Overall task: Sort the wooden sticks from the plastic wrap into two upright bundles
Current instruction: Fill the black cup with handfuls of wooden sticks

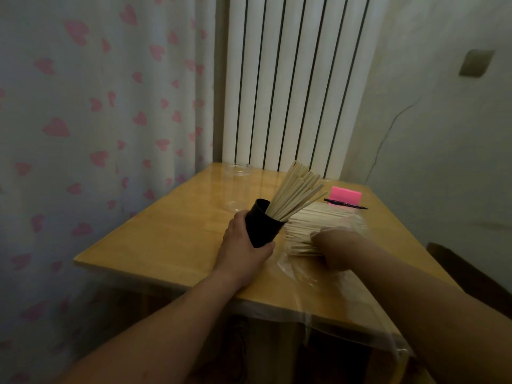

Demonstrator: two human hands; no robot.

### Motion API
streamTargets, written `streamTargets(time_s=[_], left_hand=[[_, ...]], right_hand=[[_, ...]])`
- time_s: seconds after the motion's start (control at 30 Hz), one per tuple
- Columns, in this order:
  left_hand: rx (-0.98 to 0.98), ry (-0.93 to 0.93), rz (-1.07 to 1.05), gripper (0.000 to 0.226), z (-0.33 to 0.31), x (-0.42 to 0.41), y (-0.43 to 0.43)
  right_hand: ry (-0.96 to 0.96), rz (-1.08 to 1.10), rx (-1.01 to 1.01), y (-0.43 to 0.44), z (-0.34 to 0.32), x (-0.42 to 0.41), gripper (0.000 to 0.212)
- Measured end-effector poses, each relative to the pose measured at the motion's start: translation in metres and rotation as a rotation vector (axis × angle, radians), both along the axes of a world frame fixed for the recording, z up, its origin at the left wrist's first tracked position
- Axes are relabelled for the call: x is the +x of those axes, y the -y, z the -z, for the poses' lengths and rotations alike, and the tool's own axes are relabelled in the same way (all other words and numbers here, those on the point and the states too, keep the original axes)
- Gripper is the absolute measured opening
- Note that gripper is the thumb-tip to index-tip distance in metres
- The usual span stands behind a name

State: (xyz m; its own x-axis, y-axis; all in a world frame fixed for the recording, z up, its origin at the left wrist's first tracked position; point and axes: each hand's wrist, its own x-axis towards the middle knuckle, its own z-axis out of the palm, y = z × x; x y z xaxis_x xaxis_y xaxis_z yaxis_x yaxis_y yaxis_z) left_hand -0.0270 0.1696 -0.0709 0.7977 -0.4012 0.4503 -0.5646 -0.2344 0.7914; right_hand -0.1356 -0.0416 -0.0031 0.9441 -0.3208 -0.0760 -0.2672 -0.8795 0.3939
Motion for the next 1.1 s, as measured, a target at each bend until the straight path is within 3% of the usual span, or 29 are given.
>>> streamTargets(time_s=[0.17,0.43,0.73,0.83,0.93,1.1], left_hand=[[-0.001,0.003,-0.001,0.082,0.000,0.001,0.000],[-0.007,-0.014,0.013,0.084,0.001,0.001,-0.001],[-0.007,-0.012,0.007,0.081,-0.001,-0.001,-0.002],[0.001,-0.008,0.009,0.082,-0.002,-0.002,-0.002],[0.002,-0.010,0.003,0.083,-0.001,-0.002,-0.003],[-0.008,-0.027,0.013,0.083,-0.002,-0.002,-0.003]], right_hand=[[0.020,0.024,0.033,0.002,0.001,-0.003,0.028],[0.308,0.098,0.198,0.001,0.021,-0.030,0.020],[0.481,-0.079,0.270,-0.026,0.013,-0.060,0.006],[0.659,-0.082,0.249,-0.031,0.002,-0.067,0.023],[0.874,-0.057,0.416,-0.038,-0.027,-0.071,0.045],[1.090,0.031,0.934,-0.049,-0.093,-0.079,0.044]])
